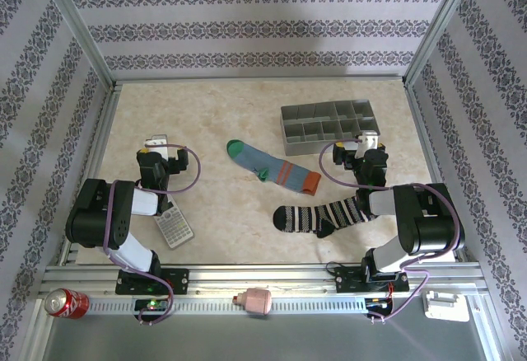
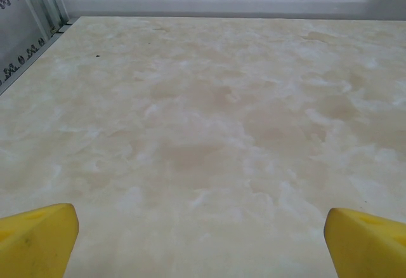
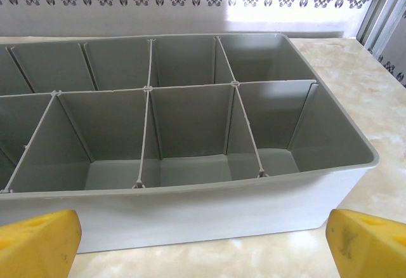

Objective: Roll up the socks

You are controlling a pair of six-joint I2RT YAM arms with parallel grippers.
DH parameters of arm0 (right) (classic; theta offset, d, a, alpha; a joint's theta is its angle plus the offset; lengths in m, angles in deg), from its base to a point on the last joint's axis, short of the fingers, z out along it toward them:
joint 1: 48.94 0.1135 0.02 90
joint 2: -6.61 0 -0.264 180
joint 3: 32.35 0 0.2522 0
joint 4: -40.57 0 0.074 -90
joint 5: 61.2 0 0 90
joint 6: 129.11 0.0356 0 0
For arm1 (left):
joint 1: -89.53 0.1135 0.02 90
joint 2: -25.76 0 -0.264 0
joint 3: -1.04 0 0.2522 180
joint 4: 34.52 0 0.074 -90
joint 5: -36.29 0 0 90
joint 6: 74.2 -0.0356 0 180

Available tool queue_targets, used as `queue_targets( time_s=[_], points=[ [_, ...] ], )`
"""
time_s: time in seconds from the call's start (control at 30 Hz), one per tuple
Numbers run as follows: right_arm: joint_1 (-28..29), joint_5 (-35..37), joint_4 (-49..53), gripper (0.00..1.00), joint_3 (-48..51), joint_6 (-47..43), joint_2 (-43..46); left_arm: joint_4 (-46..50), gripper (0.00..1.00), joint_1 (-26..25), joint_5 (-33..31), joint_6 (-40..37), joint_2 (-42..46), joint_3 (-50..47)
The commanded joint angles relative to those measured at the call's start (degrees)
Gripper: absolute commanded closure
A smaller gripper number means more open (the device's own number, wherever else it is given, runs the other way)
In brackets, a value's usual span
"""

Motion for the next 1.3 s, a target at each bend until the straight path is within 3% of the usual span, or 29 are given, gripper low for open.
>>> queue_targets(
  time_s=[0.0,0.1,0.13,0.27,0.3,0.33,0.37,0.4,0.43,0.5,0.53,0.6,0.63,0.7,0.77,0.87,0.93,1.1,1.27],
  points=[
    [-0.46,0.6,-4.4,0.02,1.49,1.1,0.47,-0.9,0.01,-0.41,-1.26,0.16,0.38,-0.28],
    [1.46,9.13,-1.17,0.02,3.49,1.12,8.62,-2.77,0.01,-0.62,-3.21,0.31,4.42,-3.22],
    [3.71,13.55,4.18,0.02,2.56,-0.25,13.43,-2.24,0.01,-1.69,-6.79,-0.62,7.15,-3.83],
    [13.64,26.55,24.72,0.02,-9.97,-6.4,28.97,14.35,0.01,-6.22,-15.58,0.78,23.21,1.4],
    [14.29,29.63,33.02,0.02,-15.42,-1.61,30.58,19.39,0.0,-6.95,-18.7,4.49,25.66,4.79],
    [13.8,30.61,47.59,0.02,-22.5,8.33,31.68,30.61,0.01,-7.26,-22.24,14.21,27.94,10.48],
    [12.38,26.98,59.78,0.02,-28.44,16.51,32.28,51.01,0.01,-7.03,-22.26,29.25,30.21,18.23],
    [11.13,24.95,65.96,0.02,-30.56,24.32,32.42,65.18,0.01,-6.92,-20.56,38.5,31.6,23.96],
    [7.97,19.81,66.9,0.02,-29.75,32.81,32.51,68.32,0.01,-6.74,-17.56,45.95,31.67,25.77],
    [1.56,-1.31,60.7,0.02,-26.55,34.7,32.45,62.35,0.0,-5.25,-1.31,49.46,28.68,26.4],
    [2.55,-3.26,61.19,0.02,-27.04,33.49,31.91,66.84,0.0,-6.08,3.47,51.66,25.47,30.2],
    [10.55,8.83,71.34,0.03,-30.85,30.07,30.57,75.27,0.01,-11.36,6.56,55.21,18.72,36.08],
    [14.03,12.69,74.65,0.07,-31.82,28.11,29.36,75.62,0.07,-15.09,8.1,56.84,16.21,37.18],
    [17.86,11.52,77.64,0.18,-31.98,26.11,26.74,72.68,0.23,-21.86,10.22,61.35,12.16,36.93],
    [19.79,7.05,78.95,0.37,-30.88,26.89,23.44,70.41,0.41,-27.32,12.79,66.37,6.54,37.56],
    [21.2,0.84,76.56,0.65,-28.48,26.67,17.94,64.17,0.6,-30.58,16.51,72.0,-1.79,38.57],
    [20.54,-1.15,74.98,0.69,-27.81,27.4,14.09,58.96,0.68,-31.46,18.46,75.38,-6.44,39.58],
    [19.73,-5.01,70.98,0.71,-28.63,26.87,4.08,59.13,0.69,-33.92,20.15,77.55,-15.26,45.55],
    [19.75,-8.24,67.84,0.73,-28.77,29.16,-4.31,58.09,0.69,-33.34,19.51,80.29,-17.4,42.66]
  ],
)
